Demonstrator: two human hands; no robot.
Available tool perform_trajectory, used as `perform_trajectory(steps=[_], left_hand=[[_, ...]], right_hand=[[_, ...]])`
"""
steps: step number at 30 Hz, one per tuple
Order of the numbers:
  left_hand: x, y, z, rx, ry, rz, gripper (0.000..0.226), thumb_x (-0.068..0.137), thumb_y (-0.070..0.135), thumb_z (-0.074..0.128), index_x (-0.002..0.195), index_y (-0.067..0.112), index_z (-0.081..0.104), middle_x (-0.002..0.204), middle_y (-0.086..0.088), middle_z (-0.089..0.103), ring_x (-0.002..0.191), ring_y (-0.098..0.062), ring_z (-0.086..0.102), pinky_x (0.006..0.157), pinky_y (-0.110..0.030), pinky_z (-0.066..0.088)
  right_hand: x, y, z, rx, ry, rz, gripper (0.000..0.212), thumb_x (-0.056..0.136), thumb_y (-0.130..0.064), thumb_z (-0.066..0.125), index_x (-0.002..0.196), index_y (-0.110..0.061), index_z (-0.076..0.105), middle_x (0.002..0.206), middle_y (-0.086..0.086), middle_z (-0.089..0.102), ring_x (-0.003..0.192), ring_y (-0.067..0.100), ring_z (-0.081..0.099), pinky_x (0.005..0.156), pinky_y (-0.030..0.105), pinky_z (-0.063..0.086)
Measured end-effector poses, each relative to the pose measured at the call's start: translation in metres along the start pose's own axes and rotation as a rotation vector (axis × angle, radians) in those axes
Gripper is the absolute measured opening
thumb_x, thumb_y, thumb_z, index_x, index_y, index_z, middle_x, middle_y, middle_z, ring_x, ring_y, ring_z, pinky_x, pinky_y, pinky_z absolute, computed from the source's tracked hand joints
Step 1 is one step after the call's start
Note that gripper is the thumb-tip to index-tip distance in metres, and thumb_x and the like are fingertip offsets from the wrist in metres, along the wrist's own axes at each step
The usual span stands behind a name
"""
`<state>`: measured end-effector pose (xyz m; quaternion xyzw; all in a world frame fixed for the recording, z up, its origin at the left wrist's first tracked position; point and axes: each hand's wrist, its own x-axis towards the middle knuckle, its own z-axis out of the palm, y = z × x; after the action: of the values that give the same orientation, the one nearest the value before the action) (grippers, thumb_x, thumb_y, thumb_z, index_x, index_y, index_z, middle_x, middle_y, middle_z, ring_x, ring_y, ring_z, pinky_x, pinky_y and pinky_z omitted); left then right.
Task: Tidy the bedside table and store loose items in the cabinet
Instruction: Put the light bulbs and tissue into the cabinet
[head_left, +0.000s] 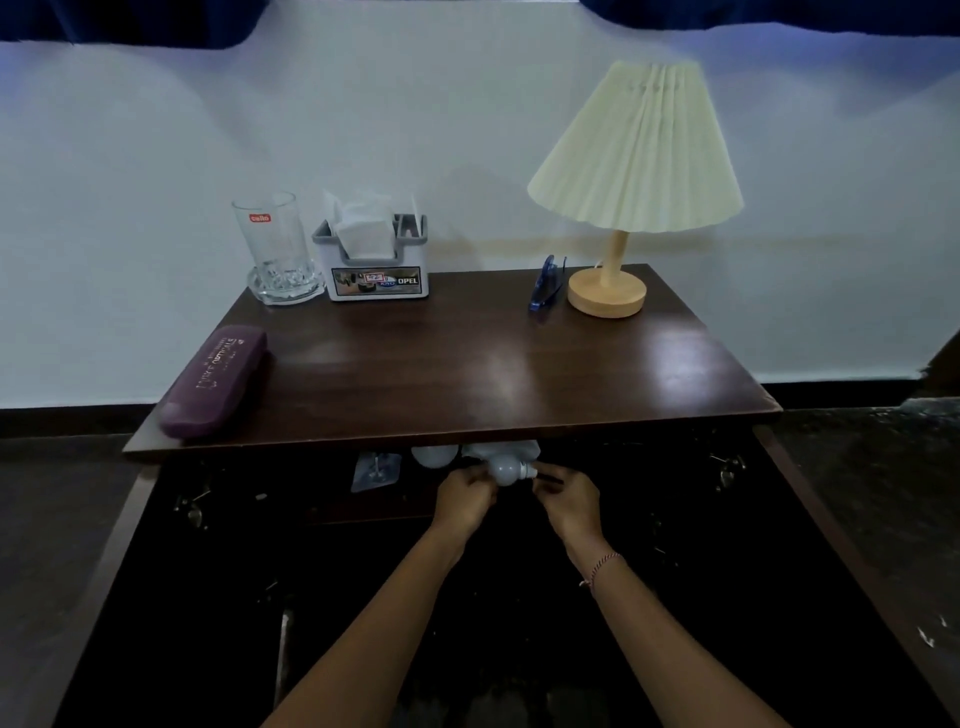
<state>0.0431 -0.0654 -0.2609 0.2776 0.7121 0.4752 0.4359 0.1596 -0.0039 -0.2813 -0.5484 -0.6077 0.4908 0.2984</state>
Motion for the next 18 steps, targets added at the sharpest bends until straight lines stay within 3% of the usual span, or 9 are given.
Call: perform_trajectory(steps=[3, 7, 11, 15, 18], left_hand=[[0.008, 0.002, -0.002, 0.036, -0.002, 0.007, 0.009, 0.079, 0.022, 0.057, 0.076, 0.018, 0.065, 0.090, -0.011, 0.069, 0.092, -0.028, 0.065, 0.084, -0.040, 0.052], [-0.004, 0.010, -0.007, 0.088, 0.018, 0.056, 0.013, 0.088, 0.010, 0.049, 0.086, 0.012, 0.061, 0.081, -0.001, 0.062, 0.077, -0.014, 0.057, 0.061, -0.020, 0.041], [-0.032, 0.013, -0.015, 0.124, 0.033, 0.115, 0.017, 0.089, 0.007, 0.048, 0.090, 0.014, 0.063, 0.078, 0.008, 0.060, 0.073, -0.004, 0.055, 0.058, -0.013, 0.039], [-0.064, 0.016, -0.023, 0.100, 0.268, 0.260, 0.020, 0.088, 0.005, 0.051, 0.093, 0.008, 0.071, 0.080, 0.010, 0.065, 0.075, -0.001, 0.058, 0.061, -0.002, 0.042], [-0.084, 0.022, -0.031, 0.108, 0.434, 0.370, 0.022, 0.087, 0.006, 0.054, 0.097, 0.010, 0.073, 0.087, 0.006, 0.070, 0.077, 0.003, 0.062, 0.066, 0.001, 0.043]], right_hand=[[0.007, -0.003, 0.004, -0.026, -0.029, -0.015, 0.037, 0.083, 0.007, 0.052, 0.114, -0.009, 0.065, 0.108, 0.011, 0.069, 0.093, 0.014, 0.063, 0.087, 0.026, 0.050], [0.007, -0.008, 0.004, -0.049, -0.027, -0.022, 0.039, 0.083, 0.009, 0.052, 0.116, -0.007, 0.063, 0.113, 0.011, 0.067, 0.098, 0.015, 0.062, 0.087, 0.026, 0.050], [-0.010, -0.014, 0.001, -0.050, 0.011, -0.050, 0.038, 0.083, 0.009, 0.054, 0.115, -0.009, 0.063, 0.111, 0.009, 0.067, 0.097, 0.012, 0.061, 0.083, 0.020, 0.047], [-0.039, -0.023, 0.001, -0.061, 0.032, -0.145, 0.035, 0.082, 0.009, 0.056, 0.111, -0.010, 0.064, 0.106, 0.004, 0.067, 0.093, 0.009, 0.062, 0.069, 0.002, 0.044], [-0.058, -0.035, 0.007, -0.057, -0.002, -0.238, 0.034, 0.080, 0.012, 0.056, 0.103, -0.011, 0.067, 0.099, -0.002, 0.067, 0.083, -0.001, 0.062, 0.072, -0.002, 0.044]])
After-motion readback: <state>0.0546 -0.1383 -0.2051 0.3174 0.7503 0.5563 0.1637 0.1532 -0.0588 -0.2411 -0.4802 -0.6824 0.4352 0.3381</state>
